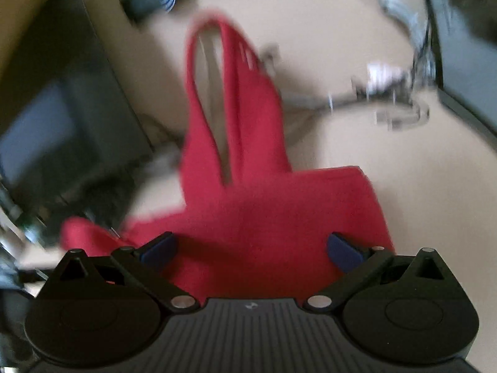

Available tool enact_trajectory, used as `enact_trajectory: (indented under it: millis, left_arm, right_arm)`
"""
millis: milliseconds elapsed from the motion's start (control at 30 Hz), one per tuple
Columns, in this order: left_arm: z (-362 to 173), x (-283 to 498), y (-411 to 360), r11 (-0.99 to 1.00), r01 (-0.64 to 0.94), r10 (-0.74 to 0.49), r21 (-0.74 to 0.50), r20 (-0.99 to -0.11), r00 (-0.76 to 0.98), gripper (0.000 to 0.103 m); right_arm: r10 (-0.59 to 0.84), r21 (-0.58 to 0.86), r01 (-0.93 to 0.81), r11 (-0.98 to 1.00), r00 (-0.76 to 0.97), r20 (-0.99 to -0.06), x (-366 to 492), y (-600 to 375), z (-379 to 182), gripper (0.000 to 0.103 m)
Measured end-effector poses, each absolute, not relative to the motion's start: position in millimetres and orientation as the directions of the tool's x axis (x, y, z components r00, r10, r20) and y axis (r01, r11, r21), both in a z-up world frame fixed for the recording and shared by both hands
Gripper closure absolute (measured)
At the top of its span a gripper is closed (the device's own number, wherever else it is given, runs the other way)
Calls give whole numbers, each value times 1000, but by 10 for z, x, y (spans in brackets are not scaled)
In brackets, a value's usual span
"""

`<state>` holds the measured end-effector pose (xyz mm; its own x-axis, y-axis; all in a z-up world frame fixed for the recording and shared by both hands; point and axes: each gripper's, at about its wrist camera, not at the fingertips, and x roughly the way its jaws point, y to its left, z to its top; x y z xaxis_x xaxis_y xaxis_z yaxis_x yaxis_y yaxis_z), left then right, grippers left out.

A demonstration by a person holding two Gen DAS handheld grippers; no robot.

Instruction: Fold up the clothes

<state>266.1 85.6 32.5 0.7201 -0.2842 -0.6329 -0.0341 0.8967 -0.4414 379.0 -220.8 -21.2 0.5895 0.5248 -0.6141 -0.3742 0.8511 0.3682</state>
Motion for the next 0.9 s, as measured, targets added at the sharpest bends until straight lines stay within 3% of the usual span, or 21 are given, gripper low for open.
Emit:
enact_trajectory:
  millis: [133,300,500,600,667,700,767,800,833,900]
  left_arm:
    - [283,2706,865,887,-70,-267,-456,-633,727,1]
    - [323,2743,884,887,-64,-268,-458,-623,735,4]
    - [383,2710,920,882,-35,-287,-470,-595,751,6]
    - [393,2731,912,884,-43,-279,-466,-600,750,28]
    - [394,2776,888,893,-49,-267,-447,-614,743,32]
    - [396,2808,865,901,-50,-258,-431,-625,737,38]
    - [430,2876,812,918,-43,-241,-394,-642,728,57]
    - [489,2909,782,927,-33,-233,-375,-640,732,76]
    - [579,2933,757,933,-17,-231,-361,-631,740,84]
    - [868,2923,702,939,36,-241,-342,-578,780,85]
  right_arm:
    - [474,344,-327,880,637,-608,3764,-2136,-331,0]
    - [495,281,-422,862,585,-642,3769,-2173,-196,0]
    - [451,288,-348,892,722,-525,3728,-2799,127,0]
    - [435,413,-218,884,704,-562,3919,-3094,-38,0]
    - [438,449,-181,875,691,-575,3940,-3150,-127,0]
    - [435,457,-168,874,689,-579,3939,-3158,-166,0]
    - [442,461,-169,871,680,-586,3917,-3132,-225,0]
    - [449,461,-179,869,673,-587,3900,-3105,-245,0]
    - [461,461,-192,866,665,-588,3882,-3081,-247,0]
    - [474,451,-228,863,673,-568,3831,-3046,-168,0]
